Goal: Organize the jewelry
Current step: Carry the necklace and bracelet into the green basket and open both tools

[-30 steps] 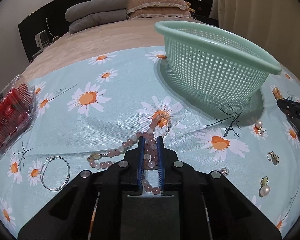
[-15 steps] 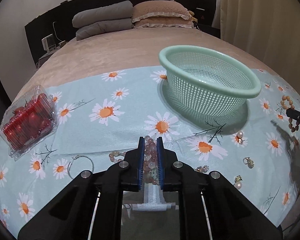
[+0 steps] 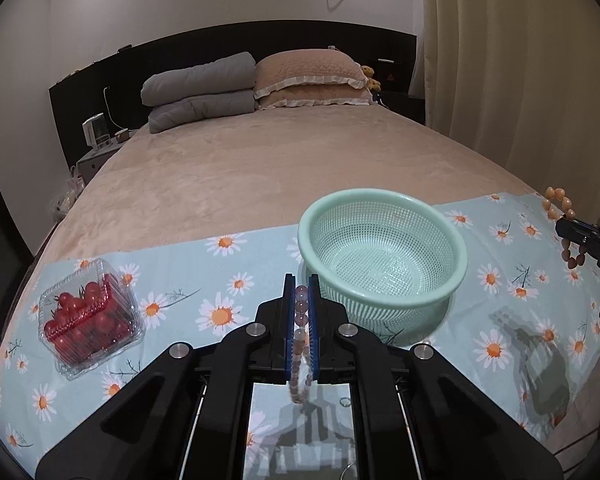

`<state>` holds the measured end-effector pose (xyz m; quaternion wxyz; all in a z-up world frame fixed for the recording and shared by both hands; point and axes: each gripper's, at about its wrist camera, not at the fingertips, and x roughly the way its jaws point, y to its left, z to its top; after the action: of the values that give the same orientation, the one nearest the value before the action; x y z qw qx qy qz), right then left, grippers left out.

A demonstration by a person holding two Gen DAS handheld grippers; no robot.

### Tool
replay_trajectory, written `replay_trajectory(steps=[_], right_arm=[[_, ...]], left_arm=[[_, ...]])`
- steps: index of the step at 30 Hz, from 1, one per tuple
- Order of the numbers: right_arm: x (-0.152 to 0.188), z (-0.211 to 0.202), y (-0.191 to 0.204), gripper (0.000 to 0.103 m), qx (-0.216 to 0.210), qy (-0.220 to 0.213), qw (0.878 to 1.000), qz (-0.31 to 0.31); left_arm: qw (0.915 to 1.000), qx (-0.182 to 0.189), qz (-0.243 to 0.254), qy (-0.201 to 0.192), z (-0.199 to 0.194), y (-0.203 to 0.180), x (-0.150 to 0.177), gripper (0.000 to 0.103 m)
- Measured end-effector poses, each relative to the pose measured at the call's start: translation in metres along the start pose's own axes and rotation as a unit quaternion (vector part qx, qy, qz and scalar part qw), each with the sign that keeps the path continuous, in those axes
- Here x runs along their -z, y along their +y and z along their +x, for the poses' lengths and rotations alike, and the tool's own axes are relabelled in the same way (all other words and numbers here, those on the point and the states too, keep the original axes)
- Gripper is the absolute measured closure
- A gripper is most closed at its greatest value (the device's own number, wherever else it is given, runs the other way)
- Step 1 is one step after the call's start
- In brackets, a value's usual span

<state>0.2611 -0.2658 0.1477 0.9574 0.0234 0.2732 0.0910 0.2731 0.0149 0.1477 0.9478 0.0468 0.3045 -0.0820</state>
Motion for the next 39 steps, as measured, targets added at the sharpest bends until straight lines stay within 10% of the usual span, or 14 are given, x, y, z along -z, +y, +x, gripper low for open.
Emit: replay_trajectory(steps=[16, 28, 37, 39], right_arm=[[-0.040, 0.063, 0.025, 0.092, -0.053, -0.011, 0.998, -0.022], [0.000, 0.131, 0.040, 0.092, -0.072, 0.056, 0.995, -0.040], [0.005, 0.139, 0.045, 0.089, -0.068, 0.059, 0.995, -0.036], [0.003, 0.136, 0.041, 0.062, -0.066, 0.054, 0.996, -0.027]], left_arm=[[0.9947, 0.020, 0.047, -0.089, 0.002, -0.033, -0.125, 0.097], [0.9974, 0.055, 0.045, 0.013, 0.108, -0.053, -0.070, 0.097], [0.9974, 0.063, 0.024, 0.024, 0.117, -0.039, -0.048, 0.095], [0.9979, 0.059, 0.019, 0.016, 0.111, -0.035, -0.047, 0.079]])
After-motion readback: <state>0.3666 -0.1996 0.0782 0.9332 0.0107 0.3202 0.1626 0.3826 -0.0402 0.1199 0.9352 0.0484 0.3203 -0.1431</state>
